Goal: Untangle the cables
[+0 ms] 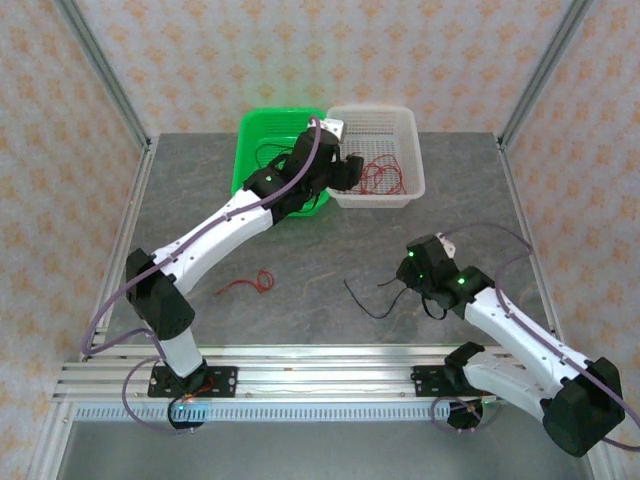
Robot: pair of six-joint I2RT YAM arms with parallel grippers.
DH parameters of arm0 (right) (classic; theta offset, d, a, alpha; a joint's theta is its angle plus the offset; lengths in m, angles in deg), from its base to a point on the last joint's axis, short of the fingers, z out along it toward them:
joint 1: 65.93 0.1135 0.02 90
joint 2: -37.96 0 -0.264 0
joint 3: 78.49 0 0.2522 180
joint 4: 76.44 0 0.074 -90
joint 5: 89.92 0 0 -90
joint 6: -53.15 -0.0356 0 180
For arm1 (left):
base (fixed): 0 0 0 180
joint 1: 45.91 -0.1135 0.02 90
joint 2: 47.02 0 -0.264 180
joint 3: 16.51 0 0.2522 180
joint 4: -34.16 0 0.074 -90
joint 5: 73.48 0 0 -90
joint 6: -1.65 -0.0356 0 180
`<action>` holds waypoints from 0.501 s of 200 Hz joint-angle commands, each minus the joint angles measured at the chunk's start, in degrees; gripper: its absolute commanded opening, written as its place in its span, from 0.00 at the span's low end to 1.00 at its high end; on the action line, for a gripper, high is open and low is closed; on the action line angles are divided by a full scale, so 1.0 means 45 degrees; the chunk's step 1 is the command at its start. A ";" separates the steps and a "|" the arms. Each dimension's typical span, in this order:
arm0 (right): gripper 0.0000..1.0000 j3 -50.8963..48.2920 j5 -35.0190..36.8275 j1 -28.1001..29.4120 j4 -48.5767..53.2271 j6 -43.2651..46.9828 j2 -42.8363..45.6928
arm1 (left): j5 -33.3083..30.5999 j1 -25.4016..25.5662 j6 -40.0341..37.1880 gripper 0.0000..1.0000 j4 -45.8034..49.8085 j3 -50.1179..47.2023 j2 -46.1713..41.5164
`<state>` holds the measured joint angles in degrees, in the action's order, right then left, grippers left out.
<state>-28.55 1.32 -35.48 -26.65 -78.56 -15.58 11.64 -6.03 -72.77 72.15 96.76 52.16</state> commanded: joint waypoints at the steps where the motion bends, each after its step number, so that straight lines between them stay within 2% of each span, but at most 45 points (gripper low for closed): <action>1: 0.48 -0.0468 0.0829 0.0068 0.0624 -0.1446 0.0169 | -0.0013 0.0179 0.0270 0.76 -0.0272 -0.0342 -0.0604; 42: 0.48 -0.1353 0.0913 0.0068 0.0310 -0.2549 0.0113 | -0.0084 0.0313 0.0270 0.76 -0.0795 -0.1435 -0.1454; 100: 0.47 -0.1443 0.1589 0.0068 -0.1523 -0.2451 -0.1342 | -0.0281 0.0396 0.0328 0.76 -0.1097 -0.2639 -0.2342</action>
<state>-35.41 3.83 -35.45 -29.73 -88.55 -19.32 11.59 -4.63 -71.83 69.13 86.71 44.07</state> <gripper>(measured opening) 0.474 0.759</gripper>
